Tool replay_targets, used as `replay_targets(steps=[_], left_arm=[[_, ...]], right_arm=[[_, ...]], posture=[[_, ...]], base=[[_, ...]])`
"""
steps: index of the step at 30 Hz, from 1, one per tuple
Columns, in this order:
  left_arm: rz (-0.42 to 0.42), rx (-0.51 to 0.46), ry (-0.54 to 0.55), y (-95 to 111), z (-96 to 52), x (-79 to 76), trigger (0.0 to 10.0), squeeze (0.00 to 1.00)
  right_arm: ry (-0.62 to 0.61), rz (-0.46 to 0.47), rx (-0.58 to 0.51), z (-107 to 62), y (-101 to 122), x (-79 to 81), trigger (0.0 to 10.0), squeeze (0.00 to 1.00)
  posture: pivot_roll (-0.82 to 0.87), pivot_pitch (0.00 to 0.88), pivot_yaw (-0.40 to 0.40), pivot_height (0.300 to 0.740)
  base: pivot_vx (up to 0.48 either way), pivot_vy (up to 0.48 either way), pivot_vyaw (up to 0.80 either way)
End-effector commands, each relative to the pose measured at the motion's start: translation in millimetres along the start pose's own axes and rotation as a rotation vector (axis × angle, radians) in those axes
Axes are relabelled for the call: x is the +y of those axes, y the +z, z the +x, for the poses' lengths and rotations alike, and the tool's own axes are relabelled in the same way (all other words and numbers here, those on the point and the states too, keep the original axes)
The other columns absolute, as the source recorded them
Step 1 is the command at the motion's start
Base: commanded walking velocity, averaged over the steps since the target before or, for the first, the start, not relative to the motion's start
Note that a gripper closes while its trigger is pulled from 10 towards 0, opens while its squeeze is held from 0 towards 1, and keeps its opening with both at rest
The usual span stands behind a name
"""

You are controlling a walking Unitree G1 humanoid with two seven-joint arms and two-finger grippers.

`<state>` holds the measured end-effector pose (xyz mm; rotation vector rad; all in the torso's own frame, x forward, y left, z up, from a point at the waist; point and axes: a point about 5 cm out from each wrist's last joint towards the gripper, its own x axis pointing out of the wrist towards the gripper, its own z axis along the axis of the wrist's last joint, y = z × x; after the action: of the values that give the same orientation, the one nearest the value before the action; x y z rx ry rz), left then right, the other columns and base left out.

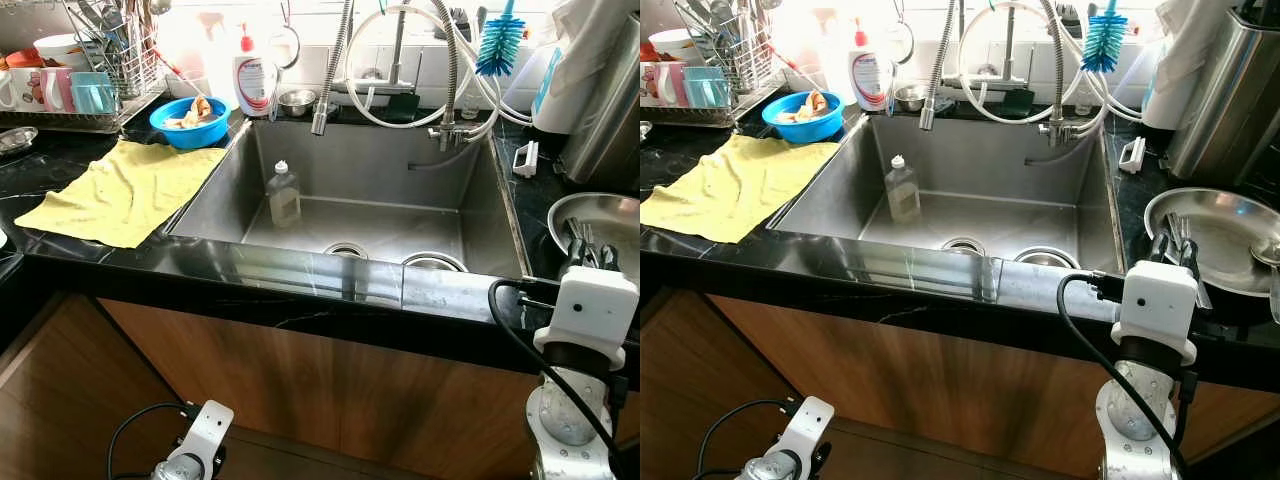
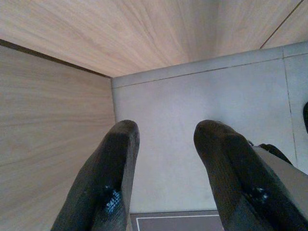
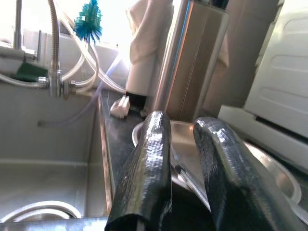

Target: Kitchen organization

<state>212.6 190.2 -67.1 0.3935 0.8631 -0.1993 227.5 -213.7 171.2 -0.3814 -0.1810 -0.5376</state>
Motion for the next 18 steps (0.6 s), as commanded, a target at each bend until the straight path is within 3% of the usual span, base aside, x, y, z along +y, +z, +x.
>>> replay_targets(steps=[1, 2, 4, 9, 11, 12, 14, 16, 17, 18], left_arm=[[0.008, 0.007, 0.008, -3, -1.0, 3.7, 10.0, 0.00], [0.007, 0.006, 0.008, -3, -1.0, 3.6, 10.0, 0.00], [0.007, 0.006, 0.007, -3, -1.0, 3.6, 10.0, 0.00], [0.010, 0.008, 0.005, -4, -1.0, 3.6, 10.0, 0.00], [0.012, 0.009, 0.003, -4, -1.1, 3.6, 10.0, 0.00], [0.012, 0.009, 0.003, -4, -1.1, 3.6, 10.0, 0.00], [0.015, 0.010, 0.002, -4, -1.2, 3.8, 10.0, 0.00], [0.016, 0.011, 0.001, -5, -1.2, 4.1, 10.0, 0.00], [0.018, 0.011, 0.001, -4, -1.2, 3.9, 10.0, 0.00], [0.018, 0.011, 0.000, -4, -1.1, 3.8, 10.0, 0.00]], right_arm=[[0.049, -0.032, -0.009, 2.6, 0, 1.0, 10.0, 0.00], [0.073, -0.047, -0.028, 3.4, 1, 1.5, 10.0, 0.00], [0.169, -0.196, -0.111, 6.5, 3, -0.4, 10.0, 0.00], [0.218, -0.281, -0.163, 13.6, 4, -17.1, 10.0, 0.00], [0.259, -0.387, -0.206, 18.8, 9, -28.5, 10.0, 0.00], [0.259, -0.387, -0.206, 18.8, 9, -28.5, 10.0, 0.00], [0.223, -0.460, -0.186, 25.3, 12, -42.4, 10.0, 0.00], [0.153, -0.552, -0.099, 30.2, 7, -53.0, 10.0, 0.00], [0.120, -0.591, -0.006, 30.2, -1, -57.2, 10.0, 0.00], [0.118, -0.593, 0.026, 29.3, -3, -57.7, 10.0, 0.00]], posture=[[-0.12, 0.000, 0.054, 0.740], [-0.12, 0.000, 0.054, 0.740], [-0.13, 0.000, 0.056, 0.740], [-0.13, 0.000, 0.057, 0.740], [-0.14, 0.000, 0.058, 0.740], [-0.14, 0.000, 0.058, 0.740], [-0.14, 0.000, 0.060, 0.740], [-0.14, 0.000, 0.061, 0.740], [-0.14, 0.000, 0.063, 0.740], [-0.14, 0.000, 0.063, 0.740]], base=[[0.000, 0.000, 0.00], [0.000, 0.000, 0.00], [0.000, 0.000, 0.00], [0.000, 0.000, 0.00], [0.000, 0.000, 0.00], [0.000, 0.000, 0.00], [0.000, 0.000, 0.00], [0.000, 0.000, 0.00], [0.000, 0.000, 0.00], [0.000, 0.000, 0.00]])
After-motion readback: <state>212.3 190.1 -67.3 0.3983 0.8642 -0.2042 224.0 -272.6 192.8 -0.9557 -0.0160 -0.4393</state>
